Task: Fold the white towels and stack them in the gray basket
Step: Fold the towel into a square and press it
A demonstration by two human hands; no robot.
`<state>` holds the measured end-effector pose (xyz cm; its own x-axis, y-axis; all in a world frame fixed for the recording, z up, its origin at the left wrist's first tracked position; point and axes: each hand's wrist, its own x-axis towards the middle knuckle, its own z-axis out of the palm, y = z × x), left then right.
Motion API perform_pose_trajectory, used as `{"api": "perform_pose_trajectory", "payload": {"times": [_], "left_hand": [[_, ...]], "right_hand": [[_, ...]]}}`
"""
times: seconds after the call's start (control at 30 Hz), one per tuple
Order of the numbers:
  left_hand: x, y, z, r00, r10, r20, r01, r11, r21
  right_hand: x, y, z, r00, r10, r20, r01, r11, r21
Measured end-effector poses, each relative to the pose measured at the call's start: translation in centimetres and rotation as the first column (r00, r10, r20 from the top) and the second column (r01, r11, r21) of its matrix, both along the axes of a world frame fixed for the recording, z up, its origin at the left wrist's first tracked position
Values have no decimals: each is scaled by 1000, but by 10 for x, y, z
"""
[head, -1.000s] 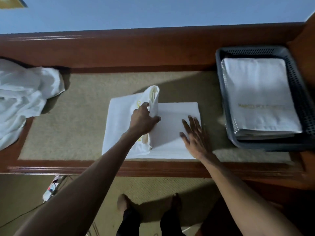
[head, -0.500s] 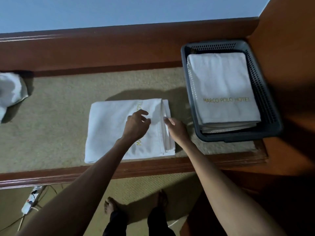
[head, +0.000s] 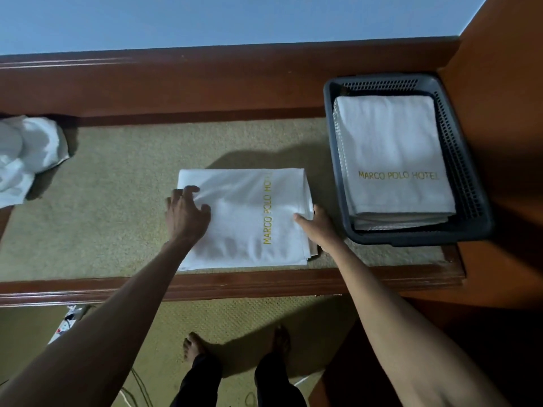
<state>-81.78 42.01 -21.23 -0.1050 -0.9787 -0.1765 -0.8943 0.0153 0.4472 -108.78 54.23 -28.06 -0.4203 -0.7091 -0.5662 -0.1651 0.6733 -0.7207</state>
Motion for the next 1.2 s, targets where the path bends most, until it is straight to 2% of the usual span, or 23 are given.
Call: {"api": "perform_pose_trajectory", "payload": {"times": [0.07, 0.13, 0.2, 0.27, 0.33, 0.37, 0.5, 0.57, 0.67, 0.77, 0.83, 0.93, 1.0, 1.07, 1.2], "left_hand": [[8, 2, -2, 998, 54, 44, -56, 997, 53], [13, 4, 1, 993, 114, 34, -117, 983, 140], [27, 0, -5, 979, 204, 8, -199, 941, 272], [40, -3, -4, 950, 307, -54, -251, 855, 454], [54, 0, -2, 913, 374, -161, -205, 765, 611], [58, 4, 4, 899, 389, -202, -159, 718, 678], [82, 7, 6, 895, 334, -295, 35, 608, 793], [87, 5, 4, 855, 325, -404, 181, 543, 820], [89, 2, 1, 833, 325, -447, 275, 458, 845], [96, -15, -2, 812, 253, -525, 374, 464, 803], [104, -38, 2, 852, 179, -492, 369, 461, 807], [116, -86, 9, 914, 14, -406, 340, 520, 784], [120, -122, 15, 940, -13, -341, 280, 602, 748], [120, -160, 18, 956, 29, -291, 183, 717, 672], [101, -227, 13, 941, 53, -334, 106, 892, 440]], "right_hand": [[2, 3, 0, 999, -32, 9, 33, 999, -21], [8, 4, 1, 997, -61, -48, 59, 998, -38], [14, 2, 4, 965, -120, -233, 91, 987, -130], [25, -2, 13, 856, -158, -492, 62, 977, -205], [38, -11, 21, 730, -171, -662, -9, 965, -260], [44, -18, 23, 712, -167, -682, -54, 955, -290], [69, -54, 33, 783, -99, -614, -178, 910, -374], [79, -72, 33, 808, -29, -588, -232, 902, -365], [93, -98, 33, 809, 114, -576, -349, 883, -315], [108, -124, 36, 786, 201, -585, -429, 858, -281], [116, -139, 37, 780, 234, -581, -447, 858, -255], [123, -159, 38, 801, 216, -558, -416, 871, -260], [124, -173, 37, 797, 208, -567, -409, 877, -253], [125, -189, 36, 789, 183, -587, -399, 879, -262], [127, -215, 35, 790, 99, -605, -321, 908, -270]]}}
